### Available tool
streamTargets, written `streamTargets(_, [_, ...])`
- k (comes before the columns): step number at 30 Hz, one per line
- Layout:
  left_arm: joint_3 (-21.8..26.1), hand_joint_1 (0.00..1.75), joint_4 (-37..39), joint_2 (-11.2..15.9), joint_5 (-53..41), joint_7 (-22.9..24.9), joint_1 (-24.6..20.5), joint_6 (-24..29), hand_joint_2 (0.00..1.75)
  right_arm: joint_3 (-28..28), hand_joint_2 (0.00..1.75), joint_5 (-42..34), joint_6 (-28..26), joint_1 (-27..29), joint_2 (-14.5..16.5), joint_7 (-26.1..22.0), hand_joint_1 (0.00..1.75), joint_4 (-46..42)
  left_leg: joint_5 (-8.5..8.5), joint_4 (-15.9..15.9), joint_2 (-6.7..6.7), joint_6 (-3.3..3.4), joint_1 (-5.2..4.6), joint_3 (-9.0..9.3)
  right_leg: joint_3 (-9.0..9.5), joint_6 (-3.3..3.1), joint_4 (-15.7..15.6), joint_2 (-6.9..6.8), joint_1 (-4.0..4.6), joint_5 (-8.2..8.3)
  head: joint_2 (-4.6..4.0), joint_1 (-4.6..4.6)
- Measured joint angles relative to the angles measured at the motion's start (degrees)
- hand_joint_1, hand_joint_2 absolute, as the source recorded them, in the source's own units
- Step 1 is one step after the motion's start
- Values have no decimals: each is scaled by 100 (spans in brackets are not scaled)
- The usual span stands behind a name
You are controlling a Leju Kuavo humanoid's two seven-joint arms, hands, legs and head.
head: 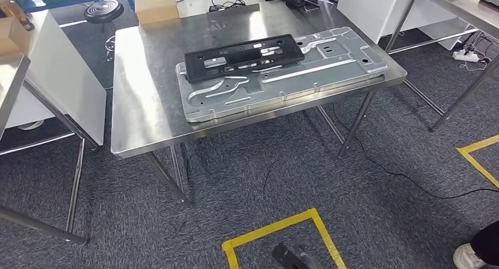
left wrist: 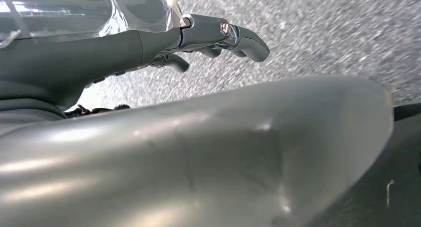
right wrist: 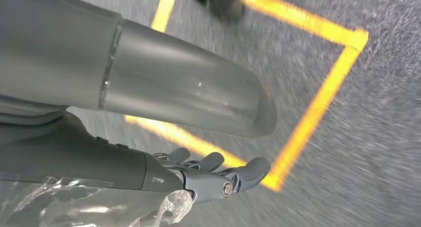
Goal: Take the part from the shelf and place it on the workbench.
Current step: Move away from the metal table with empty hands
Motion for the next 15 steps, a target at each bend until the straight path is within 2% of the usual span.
streamTargets(1, [19,0,0,1,32,-3,1,7,0,-116,0,-371,-150,123,-63,-162,0,-3,121,-41,0,17,-3,139,-67,3,3,-4,7,51,0,0])
streamTargets(2, [42,0,0,3,64,-4,2,13,0,-229,0,-749,-297,241,-126,-331,0,-5,296,-306,-3,49,-11,376,-127,9,5,-2,14,100,0,1])
streamTargets(3, [66,0,0,10,95,-5,0,22,0,-344,0,-1120,-432,357,-184,-501,0,-7,442,-731,-11,96,-27,691,-178,16,6,3,16,143,0,0])
streamTargets(4, [86,0,0,19,128,-5,-6,32,0,-459,0,-1521,-556,479,-245,-692,0,-8,502,-1238,-18,149,-49,1024,-216,32,7,10,23,181,0,0])
streamTargets(5, [105,0,0,27,161,-5,-16,40,0,-582,0,-1956,-660,607,-307,-908,0,-4,493,-1672,-26,193,-72,1288,-244,56,8,12,25,219,-1,1])
streamTargets(6, [121,0,0,35,193,-5,-26,47,0,-715,0,-2410,-735,738,-376,-1146,0,12,448,-1969,-31,224,-96,1453,-266,86,7,10,20,256,0,1])
streamTargets(7, [138,0,0,38,229,-5,-32,50,0,-845,0,-2883,-786,870,-447,-1397,0,51,414,-2127,-31,244,-113,1521,-282,122,5,5,15,295,0,2])
streamTargets(9, [174,0,1,39,289,-2,-25,52,0,-1089,0,-3710,-796,1095,-566,-1860,0,245,470,-2189,-32,278,-102,1478,-329,191,49,14,-5,292,0,4])
streamTargets(10, [194,0,1,39,314,0,-20,52,0,-1196,0,-4044,-749,1184,-609,-2077,0,409,520,-2205,-32,310,-90,1444,-388,222,178,30,-14,180,0,5])
streamTargets(11, [211,0,2,39,335,-1,-17,52,0,-1295,0,-4308,-679,1261,-642,-2280,0,593,573,-2219,-32,340,-78,1402,-496,253,440,51,-22,-18,0,5])
streamTargets(13, [233,0,2,39,363,-2,-14,52,0,-1448,0,-4687,-524,1363,-677,-2576,0,1023,651,-2210,-36,370,-80,1307,-806,308,1267,82,-38,-517,-1,6])
streamTargets(14, [237,0,2,39,371,3,-7,52,0,-1501,0,-4811,-479,1386,-678,-2616,0,1244,684,-2202,-39,364,-81,1259,-925,332,1632,89,-44,-684,-1,5])
streamTargets(15, [241,0,2,38,376,20,3,54,0,-1541,0,-4915,-456,1384,-665,-2560,0,1505,711,-2187,-42,350,-78,1214,-939,352,1793,93,-56,-736,-1,4])
